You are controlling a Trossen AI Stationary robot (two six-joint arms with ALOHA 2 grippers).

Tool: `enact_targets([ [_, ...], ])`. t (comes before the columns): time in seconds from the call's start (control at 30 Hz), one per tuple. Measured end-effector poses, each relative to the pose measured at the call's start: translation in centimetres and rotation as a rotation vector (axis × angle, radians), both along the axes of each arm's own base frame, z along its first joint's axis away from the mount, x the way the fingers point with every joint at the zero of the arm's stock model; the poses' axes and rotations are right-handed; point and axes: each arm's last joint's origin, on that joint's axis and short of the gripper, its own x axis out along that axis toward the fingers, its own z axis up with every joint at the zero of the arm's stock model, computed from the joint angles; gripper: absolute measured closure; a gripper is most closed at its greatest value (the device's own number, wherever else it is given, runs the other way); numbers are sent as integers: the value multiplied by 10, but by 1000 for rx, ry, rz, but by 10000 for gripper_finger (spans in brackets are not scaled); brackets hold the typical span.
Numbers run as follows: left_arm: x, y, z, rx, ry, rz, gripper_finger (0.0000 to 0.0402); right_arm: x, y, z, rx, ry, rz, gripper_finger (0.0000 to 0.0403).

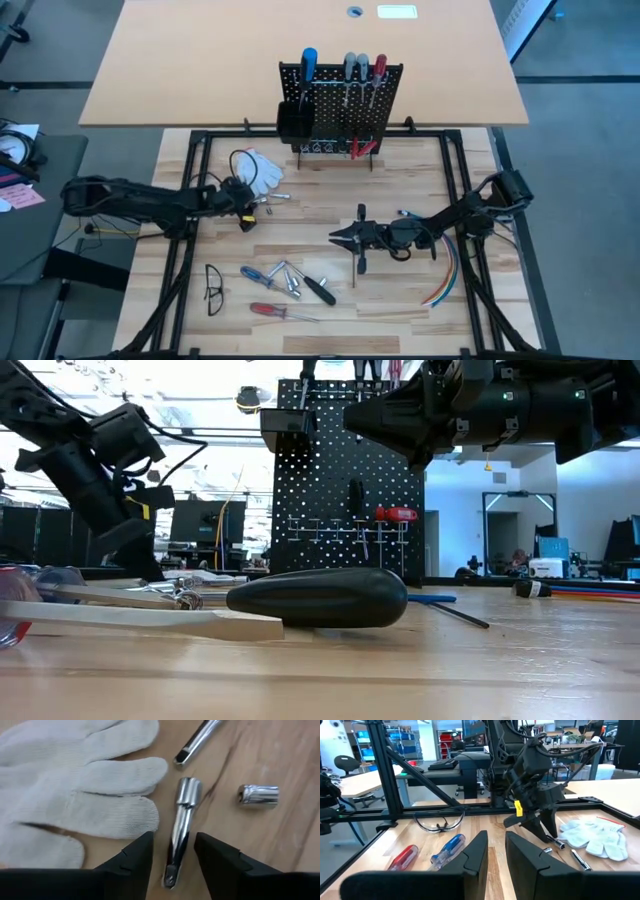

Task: Hang tools onto peg board
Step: Put the extension bar in the pegboard bin

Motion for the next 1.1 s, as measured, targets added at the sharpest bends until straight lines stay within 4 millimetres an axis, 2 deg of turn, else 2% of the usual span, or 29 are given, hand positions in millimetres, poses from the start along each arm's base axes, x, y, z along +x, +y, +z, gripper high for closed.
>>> enact_targets([
  [0.1,1,-1,-2,-33,2,-23,285,0,0,0,0,0,0,326],
  [0.3,0,-5,-2,-44,13,-50,378,0,0,0,0,0,0,326],
  [0.47,2,-12,9,-75,55,-91,374,0,0,-1,-1,7,0,326],
  [0.6,9,-24,26,-96,96,-190,373,0,0,-1,-1,7,0,326],
  [0.7,23,-36,49,-30,38,-261,378,0,0,-1,-1,7,0,326],
  [0.83,44,-52,89,215,-76,-247,378,0,0,-1,1,9,0,326],
  [0.97,67,-64,142,391,-237,-236,378,0,0,-1,5,9,0,326],
  [1.1,91,-67,189,512,-290,-246,378,0,0,-1,3,14,0,326],
])
